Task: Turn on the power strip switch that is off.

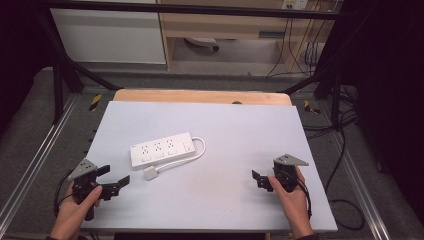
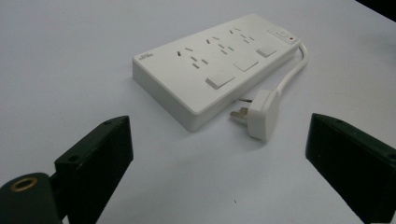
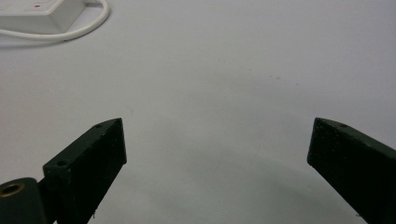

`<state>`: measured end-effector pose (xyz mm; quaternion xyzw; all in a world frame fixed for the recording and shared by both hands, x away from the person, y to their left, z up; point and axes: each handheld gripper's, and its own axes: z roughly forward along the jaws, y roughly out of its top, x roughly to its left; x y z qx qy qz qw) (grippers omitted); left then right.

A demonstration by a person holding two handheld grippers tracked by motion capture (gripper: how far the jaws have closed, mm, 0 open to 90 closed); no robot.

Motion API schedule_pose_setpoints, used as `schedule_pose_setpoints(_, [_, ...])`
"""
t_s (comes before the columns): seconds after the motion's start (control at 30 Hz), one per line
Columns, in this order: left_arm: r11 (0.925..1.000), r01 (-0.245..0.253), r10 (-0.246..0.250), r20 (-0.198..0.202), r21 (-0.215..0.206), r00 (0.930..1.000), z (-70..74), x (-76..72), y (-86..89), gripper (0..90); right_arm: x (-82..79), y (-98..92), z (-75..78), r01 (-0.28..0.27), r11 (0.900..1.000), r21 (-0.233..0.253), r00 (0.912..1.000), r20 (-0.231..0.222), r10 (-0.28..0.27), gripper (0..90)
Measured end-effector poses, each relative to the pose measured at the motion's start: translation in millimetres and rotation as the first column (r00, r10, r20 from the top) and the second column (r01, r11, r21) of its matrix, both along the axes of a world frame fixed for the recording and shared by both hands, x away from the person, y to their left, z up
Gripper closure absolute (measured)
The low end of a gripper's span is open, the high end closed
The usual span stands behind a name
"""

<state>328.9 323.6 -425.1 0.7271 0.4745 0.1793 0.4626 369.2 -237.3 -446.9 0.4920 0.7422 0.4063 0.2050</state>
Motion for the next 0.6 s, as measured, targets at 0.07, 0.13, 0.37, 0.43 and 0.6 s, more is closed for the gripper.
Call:
schedule_pose_setpoints(0.07, [1.0, 0.003, -0.003, -0.001, 0.002, 1.0, 0.2, -0.4, 0.4, 7.5, -0.6, 0.7, 0.7, -0.001, 1.0, 0.0, 1.0, 0.004, 0.001, 4.8])
schedule_pose_setpoints(0.13, [1.0, 0.004, -0.004, -0.001, 0.004, 1.0, 0.1, -0.2, 0.4, 7.1, -1.2, 2.6, 1.2, -0.015, 1.0, -0.009, 0.9998, 0.009, 0.015, 4.7])
schedule_pose_setpoints(0.37, [1.0, 0.005, -0.005, 0.004, -0.001, 1.0, 1.0, -0.9, 0.1, 7.1, -2.7, 4.8, 1.5, -0.018, 1.0, -0.016, 0.9998, 0.0, 0.018, 4.3])
schedule_pose_setpoints(0.43, [1.0, 0.007, -0.007, 0.008, -0.004, 0.9999, 1.5, -1.3, -0.2, 7.1, -3.2, 4.4, 1.5, -0.02, 1.0, -0.022, 0.9998, 0.0, 0.02, 4.2])
schedule_pose_setpoints(0.6, [0.9997, -0.003, 0.003, 0.012, -0.023, 0.9999, 2.8, -1.6, 0.9, 7.1, -3.6, 4.6, 1.2, -0.017, 1.0, -0.019, 0.9999, -0.002, 0.017, 4.0])
